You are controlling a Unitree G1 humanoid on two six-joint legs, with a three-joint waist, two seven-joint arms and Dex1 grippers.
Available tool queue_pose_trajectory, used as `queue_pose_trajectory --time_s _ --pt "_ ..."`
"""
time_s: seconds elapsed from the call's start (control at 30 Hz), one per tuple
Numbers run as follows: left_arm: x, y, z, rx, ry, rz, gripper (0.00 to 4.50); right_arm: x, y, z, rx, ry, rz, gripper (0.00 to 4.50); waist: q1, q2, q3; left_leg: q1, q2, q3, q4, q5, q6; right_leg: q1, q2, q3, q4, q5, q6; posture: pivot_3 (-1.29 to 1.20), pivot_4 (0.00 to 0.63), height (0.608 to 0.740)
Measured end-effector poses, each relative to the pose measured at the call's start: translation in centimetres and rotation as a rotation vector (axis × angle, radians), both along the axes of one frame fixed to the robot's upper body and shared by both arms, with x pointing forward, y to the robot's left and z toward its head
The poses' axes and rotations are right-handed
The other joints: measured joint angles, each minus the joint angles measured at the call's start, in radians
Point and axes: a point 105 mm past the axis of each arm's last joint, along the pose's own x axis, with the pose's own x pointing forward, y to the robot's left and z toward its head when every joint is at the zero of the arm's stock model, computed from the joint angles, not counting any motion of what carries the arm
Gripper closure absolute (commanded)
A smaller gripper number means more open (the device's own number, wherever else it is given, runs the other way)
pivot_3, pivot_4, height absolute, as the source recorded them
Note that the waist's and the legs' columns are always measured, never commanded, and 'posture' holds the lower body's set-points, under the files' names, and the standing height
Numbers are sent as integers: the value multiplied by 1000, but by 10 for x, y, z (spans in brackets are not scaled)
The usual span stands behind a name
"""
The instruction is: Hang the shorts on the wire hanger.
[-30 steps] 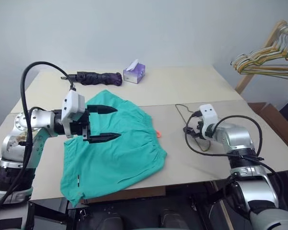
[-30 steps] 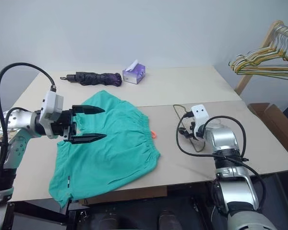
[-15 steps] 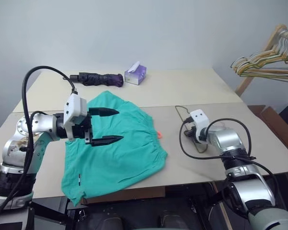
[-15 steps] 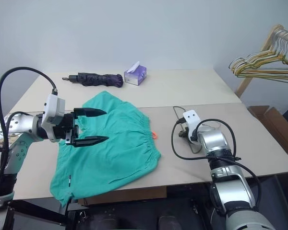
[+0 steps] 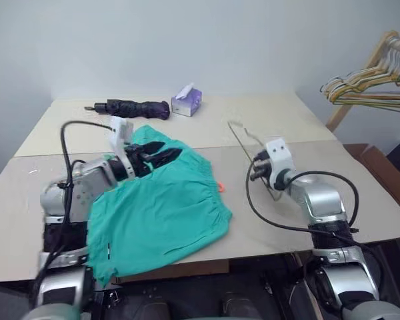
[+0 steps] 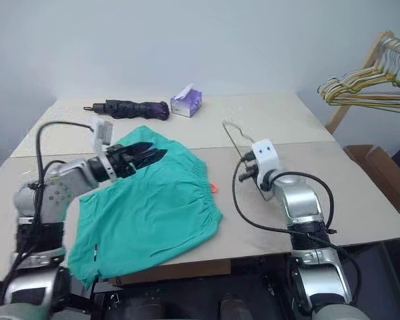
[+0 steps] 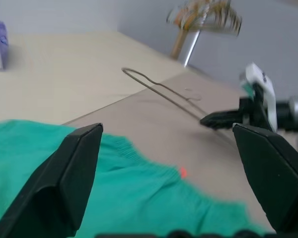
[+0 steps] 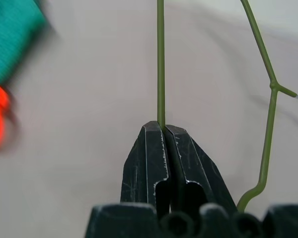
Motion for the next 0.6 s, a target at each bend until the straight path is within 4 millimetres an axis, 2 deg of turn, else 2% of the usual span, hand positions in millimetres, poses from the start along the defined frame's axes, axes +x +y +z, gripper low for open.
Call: queue_pose_trajectory --time_s 0.1,0.2,0.23,0.43,0.5,0.6 --pt "-5 -21 6 -274 107 -58 0 -15 33 38 14 -180 158 4481 -1 0 0 0 0 -1 0 0 0 0 0 0 0 0 0 -1 0 740" --pt "-2 -28 11 -398 153 -46 0 -34 60 48 5 -268 302 4481 2 0 0 2 0 -1 0 0 0 2 0 -1 0 0 0 -1 0 740" --pt "1 -29 13 -448 170 -13 0 -49 79 45 -12 -306 407 4481 4 0 0 2 -1 -1 1 0 0 3 0 0 0 0 0 2 0 740" --pt "4 -33 17 -502 193 23 0 -62 92 48 -27 -376 482 4481 7 0 0 2 -1 -1 1 0 0 3 0 0 -1 1 0 5 0 740" --pt "5 -32 19 -500 185 50 395 -62 92 49 -32 -383 480 4500 7 0 0 2 -1 -1 1 0 0 3 0 0 -1 1 0 6 0 740" --pt "6 -32 19 -505 196 61 1227 -62 92 49 -45 -394 482 4500 8 0 0 2 -1 -1 1 0 0 3 0 -1 -1 1 0 7 0 740"
